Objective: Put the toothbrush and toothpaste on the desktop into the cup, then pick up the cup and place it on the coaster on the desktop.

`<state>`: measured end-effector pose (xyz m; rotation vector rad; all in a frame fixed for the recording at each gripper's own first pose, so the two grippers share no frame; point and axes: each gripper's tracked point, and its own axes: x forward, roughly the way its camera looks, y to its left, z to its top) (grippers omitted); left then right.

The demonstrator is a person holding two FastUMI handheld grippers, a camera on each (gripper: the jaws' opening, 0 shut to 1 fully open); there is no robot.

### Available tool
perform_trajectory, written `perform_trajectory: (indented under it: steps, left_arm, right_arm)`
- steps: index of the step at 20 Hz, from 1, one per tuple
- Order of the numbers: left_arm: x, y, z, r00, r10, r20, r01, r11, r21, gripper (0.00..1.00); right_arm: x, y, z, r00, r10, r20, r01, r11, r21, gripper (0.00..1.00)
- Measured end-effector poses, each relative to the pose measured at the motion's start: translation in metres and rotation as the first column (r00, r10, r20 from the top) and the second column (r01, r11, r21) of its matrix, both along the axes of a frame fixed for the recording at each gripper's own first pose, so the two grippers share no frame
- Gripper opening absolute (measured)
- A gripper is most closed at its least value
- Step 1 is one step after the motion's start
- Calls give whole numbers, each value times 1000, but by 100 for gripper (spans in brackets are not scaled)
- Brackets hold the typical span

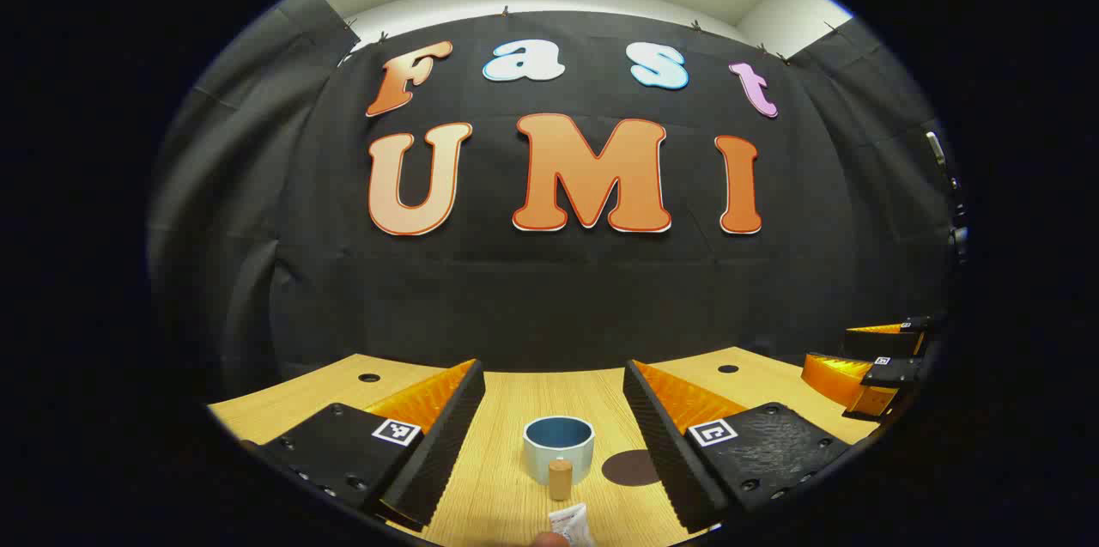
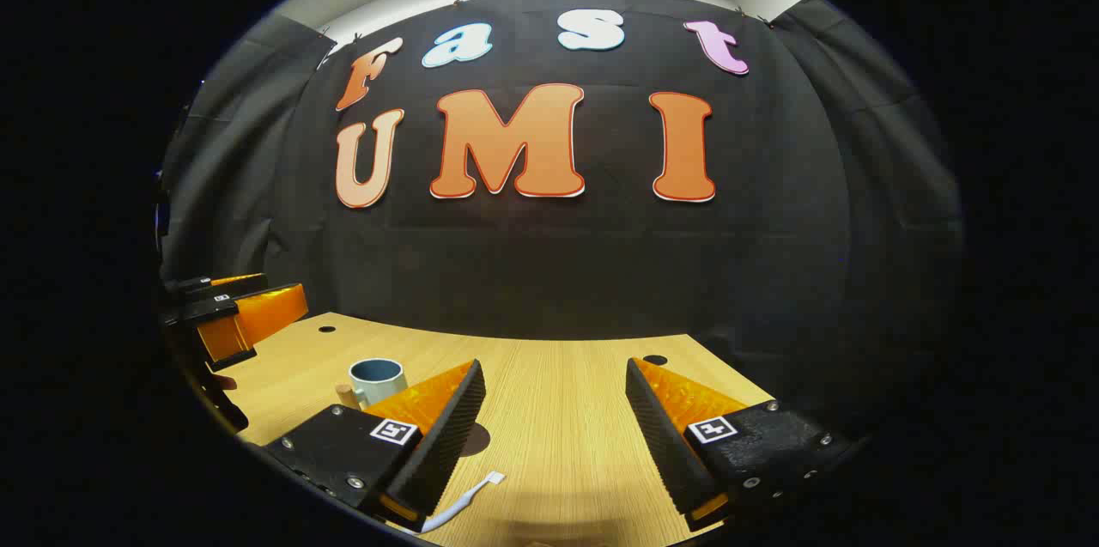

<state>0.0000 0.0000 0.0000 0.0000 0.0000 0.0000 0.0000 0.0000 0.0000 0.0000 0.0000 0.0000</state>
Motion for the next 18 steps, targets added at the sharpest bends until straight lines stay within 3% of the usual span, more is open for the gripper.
perform_trajectory:
  steps: [14,18]
  left_arm:
    - [-14,13,28,996,38,81,-38,999,5,100]
    - [-12,12,18,998,29,47,-29,1000,3,97]
  right_arm:
    - [-8,12,20,998,27,48,-26,999,-37,99]
    - [-8,14,13,999,27,21,-26,999,-47,99]
